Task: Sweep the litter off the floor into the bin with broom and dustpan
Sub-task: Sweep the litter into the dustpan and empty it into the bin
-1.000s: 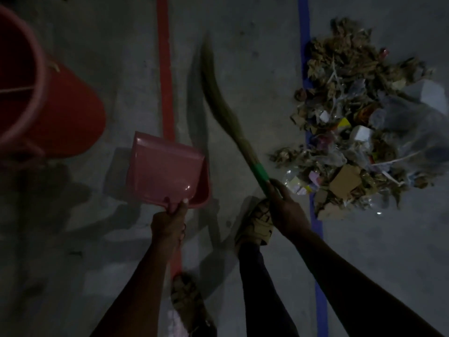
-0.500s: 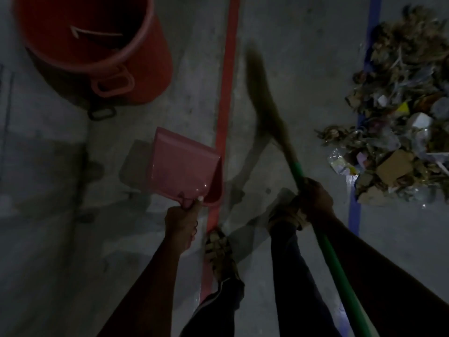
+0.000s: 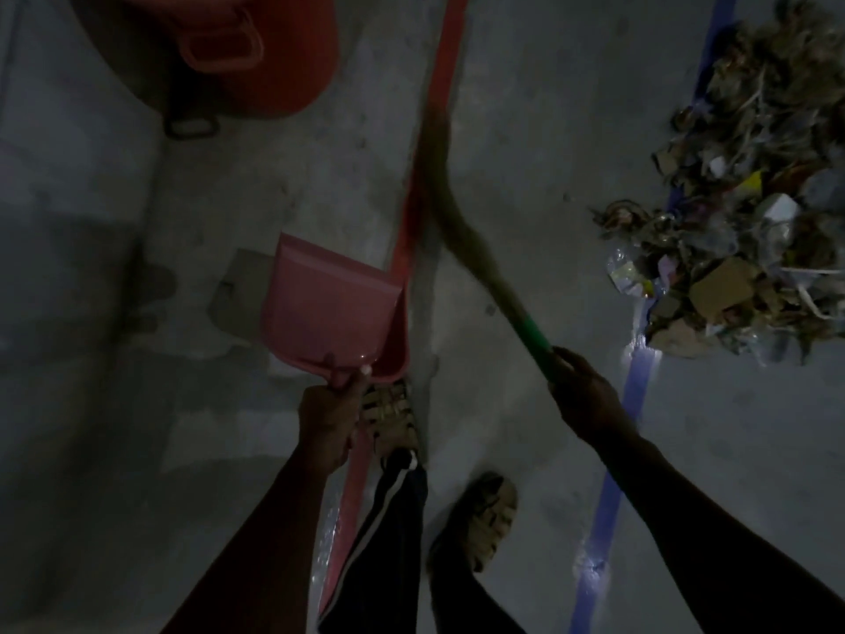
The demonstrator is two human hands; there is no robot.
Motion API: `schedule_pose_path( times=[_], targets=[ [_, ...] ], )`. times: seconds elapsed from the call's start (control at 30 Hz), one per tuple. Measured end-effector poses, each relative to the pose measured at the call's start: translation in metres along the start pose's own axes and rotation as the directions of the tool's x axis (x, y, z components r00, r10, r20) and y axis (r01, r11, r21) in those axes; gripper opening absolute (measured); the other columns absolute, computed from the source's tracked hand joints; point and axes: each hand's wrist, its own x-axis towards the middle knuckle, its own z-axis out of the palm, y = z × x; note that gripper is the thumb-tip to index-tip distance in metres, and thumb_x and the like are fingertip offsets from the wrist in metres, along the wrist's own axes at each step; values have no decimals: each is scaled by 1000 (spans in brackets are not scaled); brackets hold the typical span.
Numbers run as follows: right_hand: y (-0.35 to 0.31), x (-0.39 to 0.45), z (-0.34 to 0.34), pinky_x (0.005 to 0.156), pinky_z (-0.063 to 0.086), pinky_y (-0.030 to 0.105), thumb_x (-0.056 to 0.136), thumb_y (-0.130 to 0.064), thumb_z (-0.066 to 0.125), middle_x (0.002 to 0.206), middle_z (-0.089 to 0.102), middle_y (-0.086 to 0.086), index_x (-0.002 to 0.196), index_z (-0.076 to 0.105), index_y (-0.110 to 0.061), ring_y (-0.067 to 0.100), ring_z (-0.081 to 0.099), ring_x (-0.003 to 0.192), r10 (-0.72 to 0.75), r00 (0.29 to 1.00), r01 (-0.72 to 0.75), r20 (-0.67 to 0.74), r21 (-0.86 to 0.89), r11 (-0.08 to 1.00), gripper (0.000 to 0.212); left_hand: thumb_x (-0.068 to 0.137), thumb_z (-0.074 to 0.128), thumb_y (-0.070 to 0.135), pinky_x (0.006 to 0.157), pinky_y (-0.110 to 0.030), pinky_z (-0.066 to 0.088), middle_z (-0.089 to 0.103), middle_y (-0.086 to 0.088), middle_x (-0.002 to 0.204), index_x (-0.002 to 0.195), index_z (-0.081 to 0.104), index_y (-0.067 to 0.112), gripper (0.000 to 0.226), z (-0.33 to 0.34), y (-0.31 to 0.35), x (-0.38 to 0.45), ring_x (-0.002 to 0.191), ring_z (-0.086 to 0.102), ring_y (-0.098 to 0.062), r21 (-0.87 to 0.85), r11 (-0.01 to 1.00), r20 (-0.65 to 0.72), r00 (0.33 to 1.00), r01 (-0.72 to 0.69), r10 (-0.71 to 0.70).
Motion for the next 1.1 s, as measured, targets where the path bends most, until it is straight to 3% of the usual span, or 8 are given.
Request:
schedule_pose_path(
  times=[0.07, 0.2, 0.37, 0.5, 0.63, 0.83, 0.9, 1.1],
  targets=[
    [9, -24, 12, 76, 58, 42, 94, -12, 63, 143, 52, 10, 144, 49, -15, 31, 67, 94, -136, 989, 138, 60, -23, 990, 52, 80, 79, 55, 33, -15, 28, 44, -1, 42, 48, 41, 16, 63, 4, -18, -12, 28, 38, -11, 4, 1000, -6, 1000, 24, -24],
    [35, -58, 23, 64, 53, 34, 96, -16, 60, 129, 62, 10, 145, 48, -21, 20, 62, 78, 71, 994, -73, 85, 24, 997, 51, 80, 78, 58, 34, -17, 28, 44, -2, 41, 51, 45, 14, 62, 12, -52, -32, 28, 38, -13, -5, 999, -30, 998, 50, -50],
    [53, -85, 20, 67, 43, 30, 97, -12, 58, 139, 55, 15, 148, 43, -10, 36, 65, 93, 241, 967, -237, -86, 53, 970, 54, 69, 79, 70, 46, -27, 37, 49, -8, 43, 48, 49, 13, 68, 21, -87, -46, 37, 45, -19, 25, 998, -67, 997, 51, -49],
    [60, -88, 17, 65, 44, 29, 97, -10, 57, 151, 41, 14, 148, 41, -7, 34, 65, 90, 51, 983, -56, -178, -24, 998, 54, 40, 71, 95, 58, -35, 43, 59, -8, 54, 59, 59, 12, 85, 27, -117, -40, 52, 55, -23, -18, 998, -85, 995, 55, -57],
    [50, -77, 23, 61, 52, 34, 94, -9, 60, 150, 44, 13, 142, 50, -5, 35, 67, 79, -136, 968, 131, -210, -36, 991, 50, 43, 74, 89, 51, -30, 40, 55, -7, 49, 58, 57, 11, 82, 26, -124, -50, 43, 50, -21, -101, 993, -92, 993, 58, -68],
    [-3, -49, 48, 60, 56, 38, 92, -9, 62, 148, 46, 14, 138, 54, -9, 34, 68, 71, -439, 899, 437, -8, -68, 897, 47, 78, 78, 61, 40, -21, 33, 46, -2, 41, 57, 51, 11, 61, 11, -123, -53, 32, 40, -15, -265, 959, -150, 978, 98, -141],
    [-28, -34, 61, 66, 58, 40, 92, -10, 58, 150, 44, 11, 140, 53, -11, 35, 69, 81, -490, 867, 497, 95, -73, 865, 48, 85, 76, 54, 36, -17, 29, 43, -1, 41, 57, 49, 12, 57, 3, -127, -47, 30, 37, -14, -314, 943, -144, 976, 111, -163],
    [-94, 5, 91, 99, 49, 39, 96, -17, 54, 153, 41, 4, 148, 45, -21, 32, 56, 122, -332, 882, 394, 335, -137, 909, 52, 80, 76, 61, 38, -19, 31, 45, -6, 49, 62, 49, 12, 59, -28, -142, -37, 36, 40, -17, -392, 908, -123, 970, 149, -212]
  ],
)
